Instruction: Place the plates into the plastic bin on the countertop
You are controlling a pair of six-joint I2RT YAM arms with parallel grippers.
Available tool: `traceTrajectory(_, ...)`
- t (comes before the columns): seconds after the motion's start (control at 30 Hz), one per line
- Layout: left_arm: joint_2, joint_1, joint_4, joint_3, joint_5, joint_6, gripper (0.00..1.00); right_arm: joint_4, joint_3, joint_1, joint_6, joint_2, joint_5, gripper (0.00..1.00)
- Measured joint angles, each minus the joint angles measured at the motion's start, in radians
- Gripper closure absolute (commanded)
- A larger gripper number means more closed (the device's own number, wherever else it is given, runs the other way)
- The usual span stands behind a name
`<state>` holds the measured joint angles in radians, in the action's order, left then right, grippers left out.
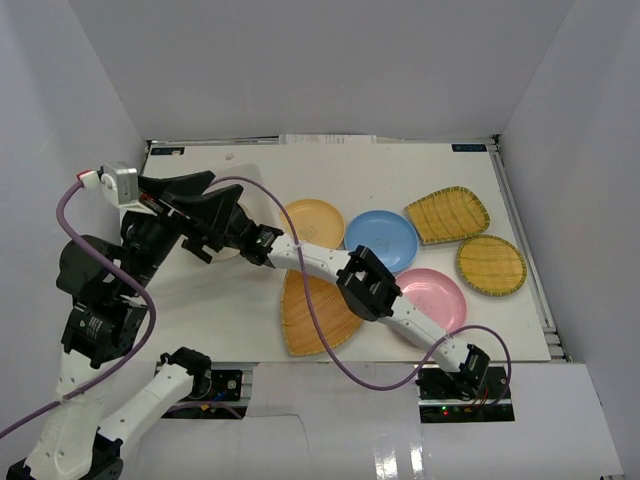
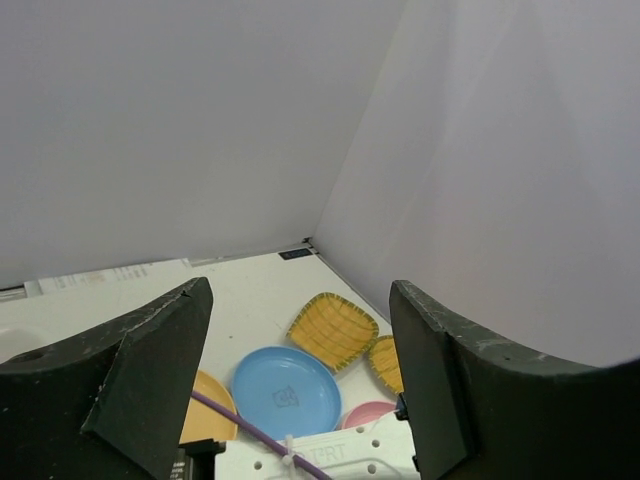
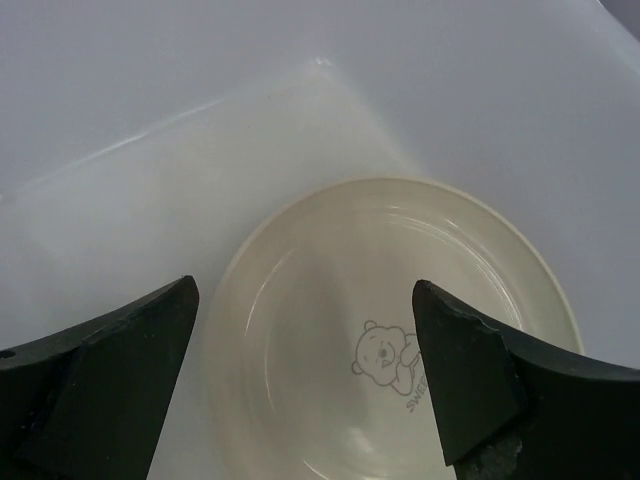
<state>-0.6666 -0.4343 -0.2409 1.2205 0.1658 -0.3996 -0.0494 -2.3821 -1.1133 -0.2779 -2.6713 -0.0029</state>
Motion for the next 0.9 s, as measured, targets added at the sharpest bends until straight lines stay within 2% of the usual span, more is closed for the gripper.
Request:
traceTrajectory(0.07,-0.016,0.0,-0.008,0.005,-0.011,0.0,0.16,-0.032,0.032,0.015,0.043,0.025,-0.027,0.08)
traceTrajectory(0.17,-0.052,0.0,-0.031,0.034,-0.03,0.0,0.16,-0.073,0.216,0.048,0.12,0.163,-0.084,0.02)
traceTrajectory(0.27,-0.088,0.0,-0.045,0.085,-0.04,-0.002,0.15,-0.145,0.407,0.086,0.213,0.349,-0.148,0.14)
traceTrajectory(0.37,-0.142,0.0,-0.051,0.177,-0.047,-0.001,0.14,-0.265,0.608,0.14,0.346,0.572,-0.221,0.21)
traceTrajectory(0.43,-0.193,0.0,-0.037,0.248,-0.045,-0.007,0.15,-0.361,0.732,0.198,0.435,0.721,-0.271,0.25)
traceTrajectory(0.53,-0.261,0.0,-0.014,0.281,-0.025,-0.035,0.18,-0.467,0.894,0.296,0.524,0.908,-0.304,0.37)
traceTrajectory(0.57,-0.289,0.0,-0.012,0.28,-0.016,-0.045,0.19,-0.49,0.974,0.333,0.544,0.98,-0.296,0.46)
traceTrajectory(0.7,-0.477,-0.002,-0.013,0.264,0.014,-0.086,0.26,-0.466,1.31,0.439,0.601,1.237,-0.18,0.65)
traceTrajectory(0.77,-0.624,-0.011,-0.017,0.26,0.013,-0.103,0.27,-0.408,1.443,0.471,0.623,1.328,-0.093,0.68)
traceTrajectory(0.9,-0.966,-0.065,-0.082,0.295,-0.073,-0.117,0.26,-0.249,1.646,0.534,0.652,1.464,0.06,0.68)
